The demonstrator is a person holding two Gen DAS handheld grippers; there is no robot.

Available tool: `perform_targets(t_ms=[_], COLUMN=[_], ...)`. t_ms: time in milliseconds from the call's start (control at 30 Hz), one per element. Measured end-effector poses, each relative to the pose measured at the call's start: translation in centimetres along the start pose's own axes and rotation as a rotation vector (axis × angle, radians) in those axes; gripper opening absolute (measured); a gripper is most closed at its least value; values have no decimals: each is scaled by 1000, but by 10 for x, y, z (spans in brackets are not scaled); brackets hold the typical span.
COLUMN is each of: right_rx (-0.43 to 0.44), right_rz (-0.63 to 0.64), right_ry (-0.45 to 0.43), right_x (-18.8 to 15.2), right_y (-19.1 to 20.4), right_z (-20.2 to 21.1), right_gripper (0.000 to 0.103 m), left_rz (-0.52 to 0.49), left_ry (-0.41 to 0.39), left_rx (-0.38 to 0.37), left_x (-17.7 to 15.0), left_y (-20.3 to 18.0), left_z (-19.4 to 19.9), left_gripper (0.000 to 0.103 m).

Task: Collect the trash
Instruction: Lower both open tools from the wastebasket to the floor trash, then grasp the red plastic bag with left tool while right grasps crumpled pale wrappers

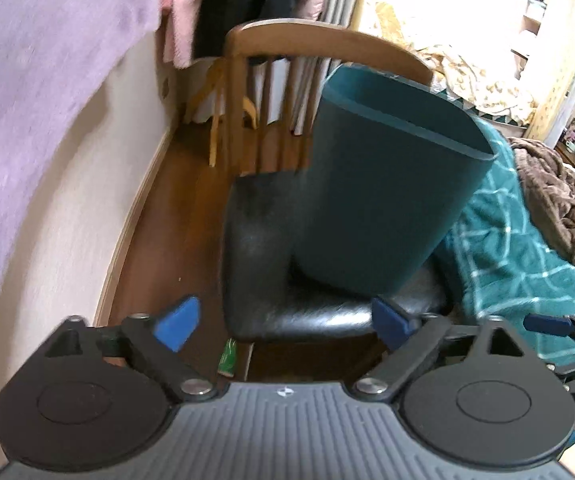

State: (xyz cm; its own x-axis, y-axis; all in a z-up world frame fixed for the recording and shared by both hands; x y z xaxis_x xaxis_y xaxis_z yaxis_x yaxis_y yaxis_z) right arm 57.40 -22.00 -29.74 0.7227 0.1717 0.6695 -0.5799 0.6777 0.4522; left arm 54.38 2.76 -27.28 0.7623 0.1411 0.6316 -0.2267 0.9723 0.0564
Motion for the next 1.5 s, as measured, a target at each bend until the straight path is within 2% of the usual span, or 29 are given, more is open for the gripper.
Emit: perform_targets(t_ms=[133, 333, 533, 733, 967, 1200, 1500], right_rx=[-4, -52, -85, -95, -96, -94, -124], right_rz=[-17, -36, -31, -11, 43, 81, 130], right_ry=[34, 93, 175, 253, 388, 457, 487], right_x=[-42, -113, -190, -259, -334, -375, -389], right_y=[-9, -37, -74, -112, -149, -177, -203], right_z=[-31, -91, -170, -245, -319, -367, -411], right_gripper=[101, 101, 101, 99, 92, 82, 75], left_rz=[37, 70, 144, 165, 156, 110, 97], left_ry=[20, 82, 148, 209, 371, 503, 575], left_rx=[8, 70, 181, 231, 239, 260, 273], left_x=[-38, -104, -176, -251, -349, -440, -490], left_y=[25, 53, 82, 86, 79, 74, 74], left_z=[-36, -107, -190, -267, -349, -410, -446], left_gripper=[103, 103, 103, 103, 103, 103, 102])
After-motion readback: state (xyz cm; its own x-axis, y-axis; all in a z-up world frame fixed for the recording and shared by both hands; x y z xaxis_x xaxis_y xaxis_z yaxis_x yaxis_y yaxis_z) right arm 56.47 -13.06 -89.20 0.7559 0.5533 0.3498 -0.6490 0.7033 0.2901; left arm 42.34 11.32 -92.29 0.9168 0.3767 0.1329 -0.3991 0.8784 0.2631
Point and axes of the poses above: each gripper's, at about its wrist camera, not at the fingertips, and z roughly against the way its jaws point, y to its left, x to its top, the point moved 8 cm from there along -z, roughly the way its jaws point, and after that the axes turned 15 degrees about x, right-handed, at the moved point
